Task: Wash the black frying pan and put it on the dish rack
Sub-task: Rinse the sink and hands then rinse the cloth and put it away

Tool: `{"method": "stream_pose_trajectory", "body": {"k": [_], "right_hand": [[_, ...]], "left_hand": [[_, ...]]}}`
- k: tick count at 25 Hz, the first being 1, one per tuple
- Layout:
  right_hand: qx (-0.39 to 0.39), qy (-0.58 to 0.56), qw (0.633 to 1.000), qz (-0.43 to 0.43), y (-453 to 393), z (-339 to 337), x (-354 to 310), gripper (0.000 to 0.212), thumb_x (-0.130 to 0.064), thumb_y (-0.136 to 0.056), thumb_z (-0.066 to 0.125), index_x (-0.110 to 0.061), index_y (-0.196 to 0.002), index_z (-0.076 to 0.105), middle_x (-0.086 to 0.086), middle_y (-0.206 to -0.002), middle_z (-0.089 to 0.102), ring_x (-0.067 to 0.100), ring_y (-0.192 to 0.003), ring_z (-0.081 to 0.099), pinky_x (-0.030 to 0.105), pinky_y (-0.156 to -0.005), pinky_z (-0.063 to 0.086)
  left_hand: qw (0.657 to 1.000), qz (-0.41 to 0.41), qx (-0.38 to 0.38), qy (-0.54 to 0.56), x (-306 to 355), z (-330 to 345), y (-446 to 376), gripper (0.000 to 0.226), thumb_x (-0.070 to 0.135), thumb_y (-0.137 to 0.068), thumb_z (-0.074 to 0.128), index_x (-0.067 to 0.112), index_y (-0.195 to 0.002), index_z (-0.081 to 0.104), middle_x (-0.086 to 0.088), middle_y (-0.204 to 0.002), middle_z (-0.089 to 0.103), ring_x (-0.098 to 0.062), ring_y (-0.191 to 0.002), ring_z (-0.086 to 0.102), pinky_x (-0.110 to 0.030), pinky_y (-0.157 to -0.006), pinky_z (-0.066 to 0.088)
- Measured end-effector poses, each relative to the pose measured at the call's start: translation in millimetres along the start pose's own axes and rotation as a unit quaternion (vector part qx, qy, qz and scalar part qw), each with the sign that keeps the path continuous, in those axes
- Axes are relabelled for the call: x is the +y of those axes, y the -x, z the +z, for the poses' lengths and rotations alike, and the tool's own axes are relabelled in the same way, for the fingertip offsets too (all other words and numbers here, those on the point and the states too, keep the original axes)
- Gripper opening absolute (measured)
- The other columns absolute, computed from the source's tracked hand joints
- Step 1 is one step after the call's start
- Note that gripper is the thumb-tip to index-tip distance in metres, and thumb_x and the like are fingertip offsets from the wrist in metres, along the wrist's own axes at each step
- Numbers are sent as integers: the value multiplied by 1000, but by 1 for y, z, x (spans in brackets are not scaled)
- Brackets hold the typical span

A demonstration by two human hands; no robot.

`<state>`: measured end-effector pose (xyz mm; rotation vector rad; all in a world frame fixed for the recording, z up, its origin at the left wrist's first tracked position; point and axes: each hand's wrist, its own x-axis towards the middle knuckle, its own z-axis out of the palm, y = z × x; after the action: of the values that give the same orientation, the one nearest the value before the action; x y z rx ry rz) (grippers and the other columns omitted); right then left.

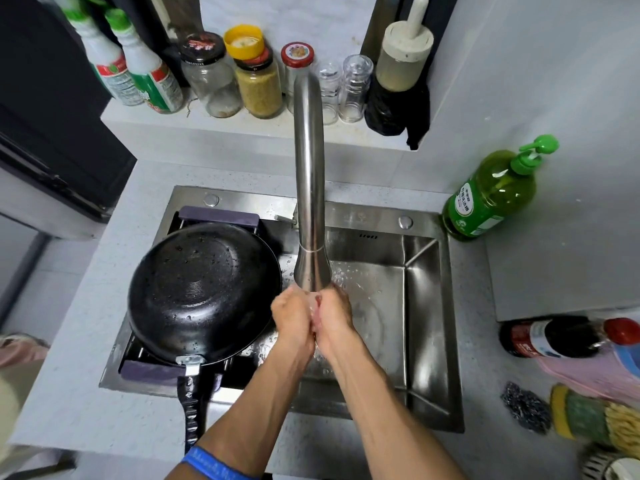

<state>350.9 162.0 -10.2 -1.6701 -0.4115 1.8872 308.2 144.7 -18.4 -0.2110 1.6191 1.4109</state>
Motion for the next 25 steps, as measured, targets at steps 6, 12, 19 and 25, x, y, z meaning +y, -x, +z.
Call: {"method": "stream_pose_trajectory", "body": {"k": [6, 12, 19, 25], "right_hand": [[-55, -83, 995, -14, -3, -5, 6, 23, 9, -89, 58, -12, -93, 65, 5, -58, 53, 11, -41, 46, 22, -38, 33], [54, -19, 998, -10, -20, -12, 16, 38, -18, -91, 61, -13, -54, 59, 6, -46, 53, 21, -39, 49, 27, -44, 44], [-78, 82, 990, -81, -21, -81, -1, 37, -46, -102, 45, -23, -110, 72, 5, -99, 72, 20, -91, 68, 31, -77, 54], [-113, 198, 966, -123, -8, -133, -30, 37, -40, -104, 42, -18, -118, 68, 4, -96, 77, 20, -90, 75, 34, -77, 61]], "left_hand": [[997, -34, -46, 47, 5, 2, 4, 29, 8, -92, 47, 10, -65, 58, -3, -50, 57, -11, -39, 53, -17, -37, 41], [990, -91, -104, -16, -18, -4, 12, 28, 12, -93, 51, 15, -68, 65, -2, -62, 62, -12, -53, 57, -24, -53, 47], [965, -51, -230, -119, -39, 2, 26, 21, 14, -96, 56, 16, -116, 65, -3, -104, 73, -16, -92, 68, -31, -80, 55], [974, 54, -191, -110, -28, 26, 28, 19, -5, -82, 69, 8, -96, 69, -9, -90, 74, -20, -79, 71, -32, -69, 57]]}}
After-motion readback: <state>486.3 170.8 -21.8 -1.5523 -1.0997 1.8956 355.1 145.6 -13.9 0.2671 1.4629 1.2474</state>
